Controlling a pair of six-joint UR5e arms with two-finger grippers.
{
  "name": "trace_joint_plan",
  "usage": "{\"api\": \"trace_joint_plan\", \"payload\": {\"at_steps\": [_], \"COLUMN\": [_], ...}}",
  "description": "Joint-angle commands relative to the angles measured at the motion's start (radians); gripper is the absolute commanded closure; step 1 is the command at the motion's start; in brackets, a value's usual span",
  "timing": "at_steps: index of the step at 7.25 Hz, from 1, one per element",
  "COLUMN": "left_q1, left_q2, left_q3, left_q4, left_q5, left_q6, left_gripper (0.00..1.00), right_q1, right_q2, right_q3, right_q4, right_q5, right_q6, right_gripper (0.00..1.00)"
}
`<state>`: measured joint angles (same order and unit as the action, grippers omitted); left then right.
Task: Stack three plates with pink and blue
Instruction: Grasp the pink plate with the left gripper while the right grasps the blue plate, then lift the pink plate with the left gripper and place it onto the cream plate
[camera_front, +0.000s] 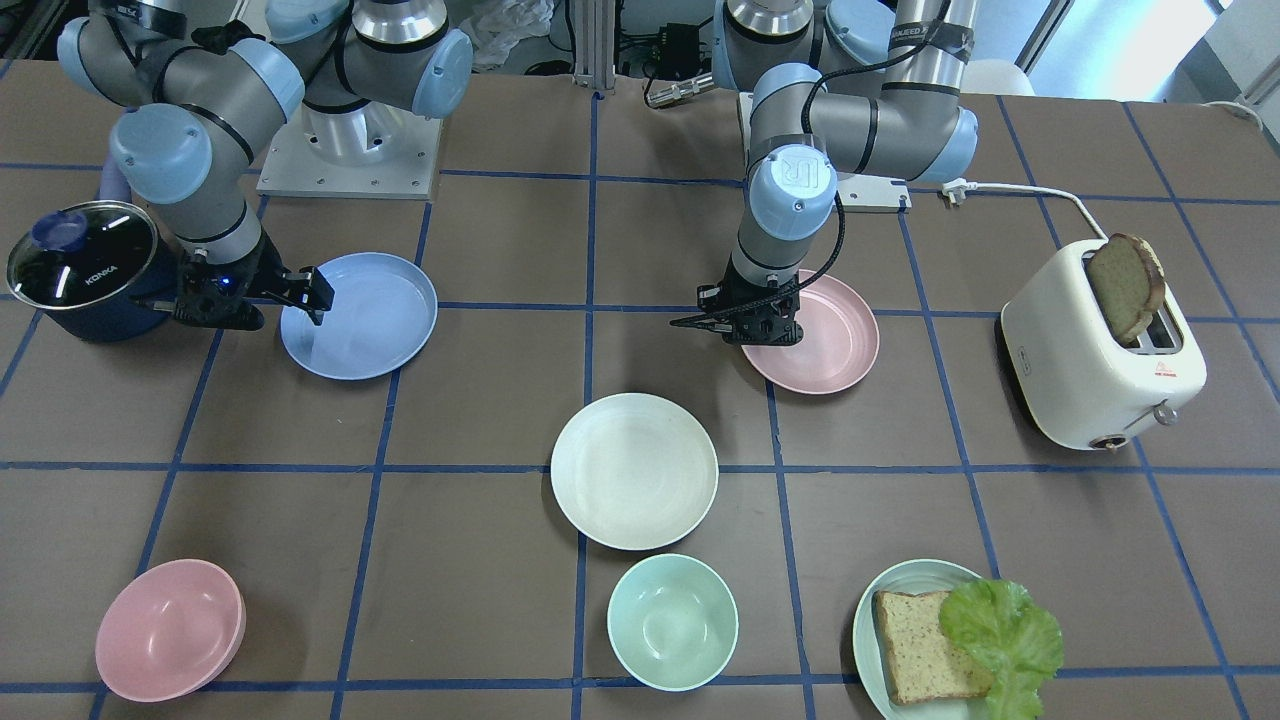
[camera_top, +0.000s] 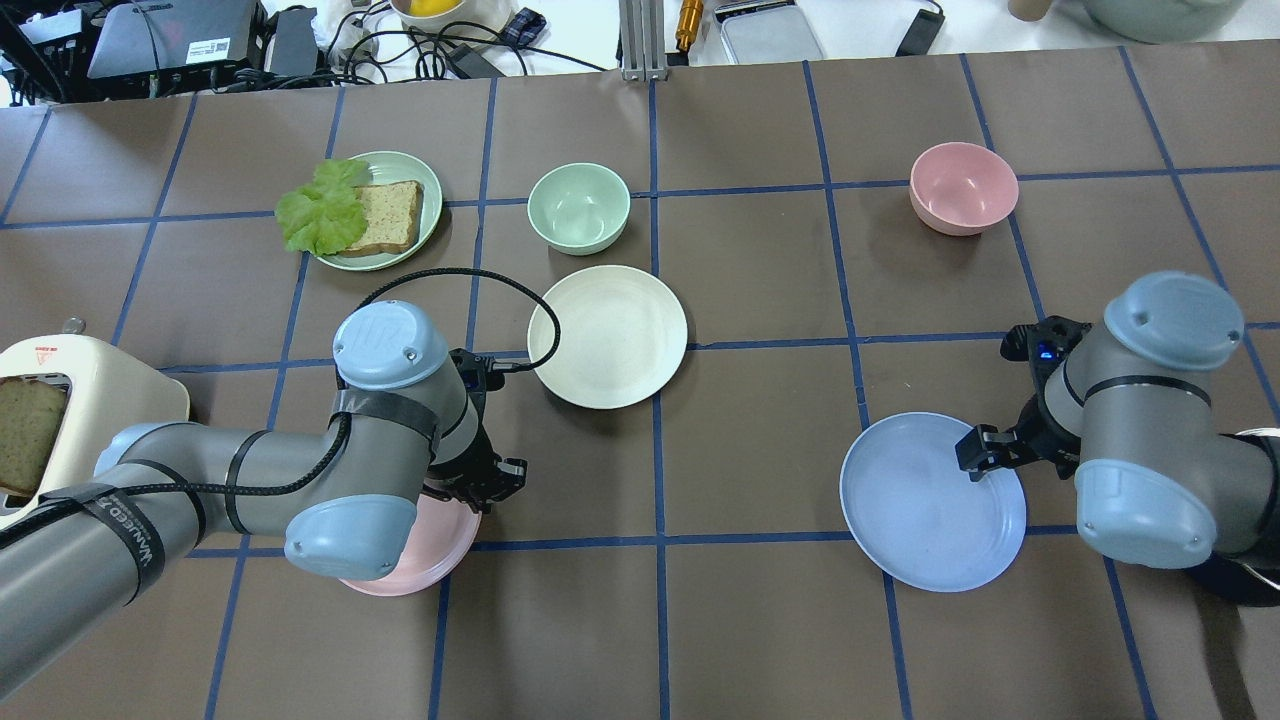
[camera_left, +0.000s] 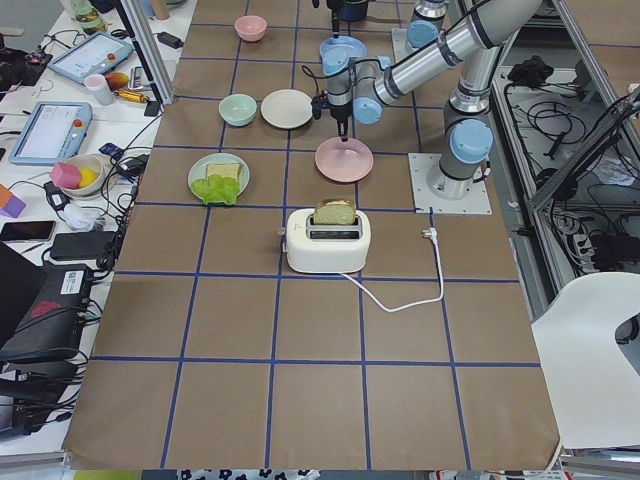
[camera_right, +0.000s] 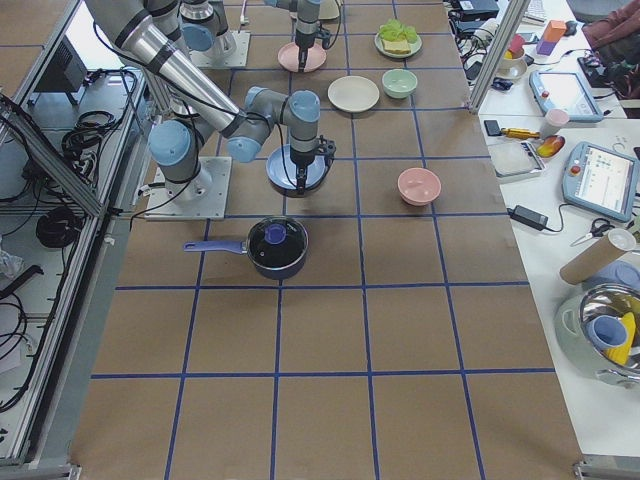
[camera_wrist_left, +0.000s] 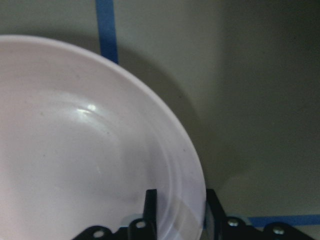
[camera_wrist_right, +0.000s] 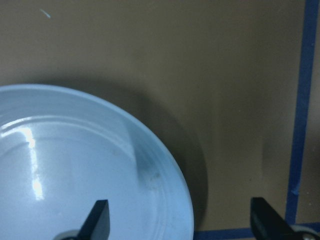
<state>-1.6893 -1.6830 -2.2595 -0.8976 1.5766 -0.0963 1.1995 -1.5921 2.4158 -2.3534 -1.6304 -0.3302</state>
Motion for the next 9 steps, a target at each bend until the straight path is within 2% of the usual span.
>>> {"api": "trace_joint_plan", "payload": {"at_steps": [1,2,3,4,5,6,7,8,9], "left_q1": [0.002,0.002,-0.004,-0.041,-0.074,-0.102,-0.145,-0.189,-0.220], "left_q2": [-0.009,-0.021,-0.042,-0.081,-0.130,-0.185,-0.255,-0.311,-0.351], "left_q3": [0.117,0.223,0.333,0.413,0.492,0.587,0.682,0.765,0.816], "left_q4": [-0.003,-0.080,-0.213,-0.234,-0.234,-0.236,-0.234,-0.237,-0.257], "left_q5": [0.006,-0.003,-0.010,-0.012,-0.023,-0.067,-0.094,-0.186,-0.185], "left_q6": [-0.020,-0.042,-0.054,-0.089,-0.129,-0.188,-0.242,-0.281,-0.284], "left_gripper": [1.00,1.00,1.00,1.00,1.00,1.00,1.00,1.00,1.00], "right_q1": [-0.066,-0.070,-0.070,-0.070,-0.070,-0.072,-0.072,-0.072,-0.072], "right_q2": [0.006,0.006,0.004,0.006,0.006,0.004,0.003,-0.003,-0.003], "right_q3": [0.026,0.026,0.028,0.034,0.039,0.042,0.042,0.042,0.042], "right_q4": [-0.027,-0.026,-0.026,-0.015,-0.017,-0.018,-0.015,-0.015,-0.015], "right_q5": [0.029,0.068,0.076,0.098,0.098,0.084,0.084,0.086,0.087], "right_q6": [-0.029,-0.055,-0.052,-0.053,-0.056,-0.055,-0.047,-0.047,-0.049], "right_gripper": [0.04,0.12,0.28,0.48,0.49,0.58,0.88,1.00,1.00]}}
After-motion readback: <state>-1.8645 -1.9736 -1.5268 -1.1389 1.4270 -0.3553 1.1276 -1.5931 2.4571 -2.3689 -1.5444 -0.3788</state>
